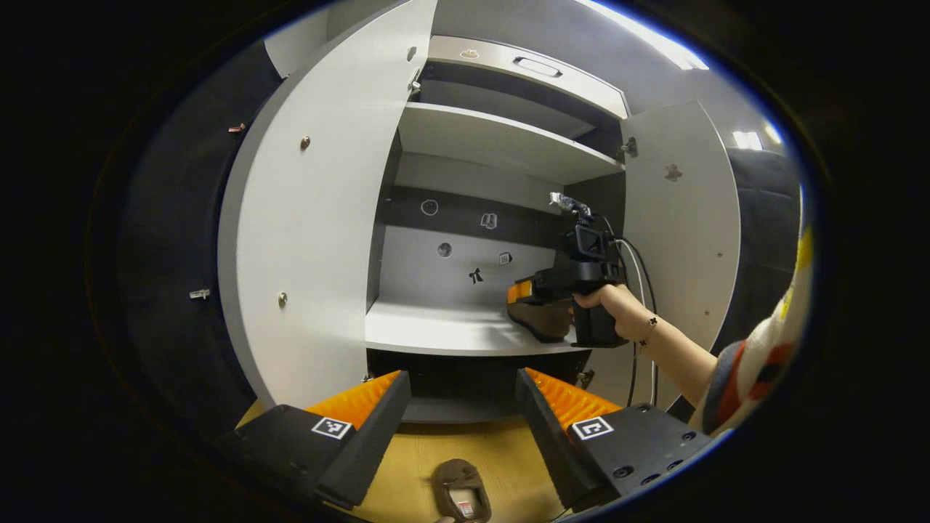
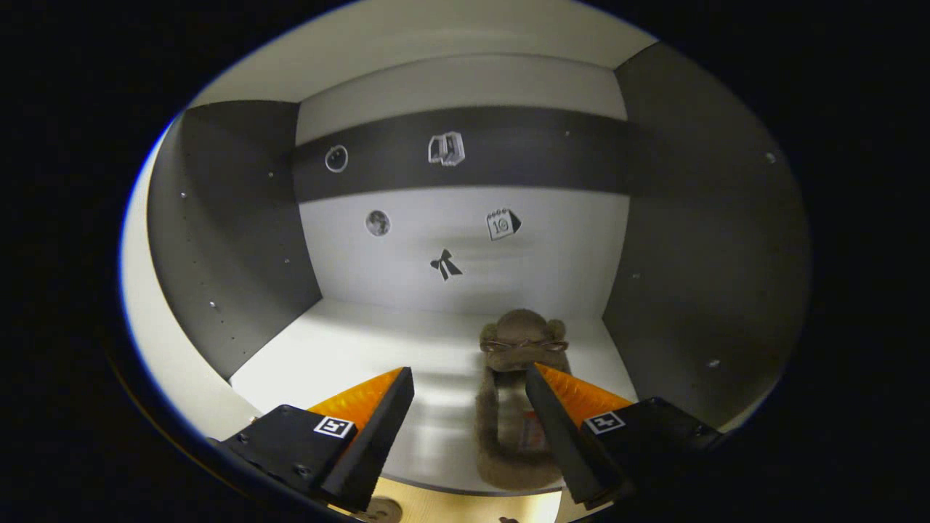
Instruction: Grab one shoe with the right hand and put it into the shoe cabinet, grab the other shoe with the left hand and put it into the shoe cabinet; then close the right door with the right hand and the left door with the left hand.
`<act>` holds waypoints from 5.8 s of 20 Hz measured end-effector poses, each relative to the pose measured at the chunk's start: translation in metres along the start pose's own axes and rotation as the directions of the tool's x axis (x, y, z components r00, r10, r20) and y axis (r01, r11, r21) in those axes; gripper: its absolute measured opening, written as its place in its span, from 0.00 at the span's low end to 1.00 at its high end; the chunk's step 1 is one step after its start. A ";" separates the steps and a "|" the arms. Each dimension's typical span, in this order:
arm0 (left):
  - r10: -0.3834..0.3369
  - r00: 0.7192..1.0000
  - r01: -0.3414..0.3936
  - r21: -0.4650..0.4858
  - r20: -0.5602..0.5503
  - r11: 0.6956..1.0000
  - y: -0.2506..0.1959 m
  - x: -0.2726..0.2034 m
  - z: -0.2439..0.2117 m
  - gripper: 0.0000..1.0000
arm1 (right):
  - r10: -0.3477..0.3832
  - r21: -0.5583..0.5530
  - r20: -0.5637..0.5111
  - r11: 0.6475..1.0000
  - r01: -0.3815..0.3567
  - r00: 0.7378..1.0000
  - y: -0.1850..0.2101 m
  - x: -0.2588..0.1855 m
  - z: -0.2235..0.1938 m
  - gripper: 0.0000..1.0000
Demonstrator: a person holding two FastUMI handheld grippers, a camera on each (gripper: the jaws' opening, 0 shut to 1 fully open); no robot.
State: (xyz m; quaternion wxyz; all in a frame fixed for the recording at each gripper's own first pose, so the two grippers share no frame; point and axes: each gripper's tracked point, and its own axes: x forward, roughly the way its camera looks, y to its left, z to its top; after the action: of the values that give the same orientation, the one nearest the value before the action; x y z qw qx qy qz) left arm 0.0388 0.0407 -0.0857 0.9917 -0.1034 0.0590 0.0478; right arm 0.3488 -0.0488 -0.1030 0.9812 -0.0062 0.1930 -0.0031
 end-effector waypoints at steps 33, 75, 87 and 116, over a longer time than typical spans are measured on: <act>-0.059 0.861 0.029 -0.066 -0.506 0.997 0.039 0.021 -0.339 0.76 | 0.014 -0.076 0.388 0.997 0.017 0.922 0.018 -0.334 -0.015 0.98; 0.094 0.870 -0.066 0.073 -0.484 0.995 0.036 0.053 -0.320 0.05 | 0.195 -0.100 0.251 0.980 -0.175 0.948 0.012 -0.290 -0.059 0.98; 0.237 0.901 -0.216 0.097 -0.363 0.972 0.024 0.004 -0.109 0.05 | 0.440 -0.208 0.257 0.894 -0.396 0.860 0.041 -0.278 -0.030 0.98; 0.316 0.896 -0.248 0.236 -0.313 0.939 0.103 0.377 0.023 0.05 | 0.453 -0.156 0.233 0.891 -0.427 0.861 0.052 -0.238 -0.016 0.98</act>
State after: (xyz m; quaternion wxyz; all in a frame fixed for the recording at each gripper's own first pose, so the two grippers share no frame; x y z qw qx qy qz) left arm 0.4026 0.1773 -0.1318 0.9534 -0.0054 0.2512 0.1669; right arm 0.1232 0.0055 -0.0281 0.9711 -0.0108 0.0573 0.2314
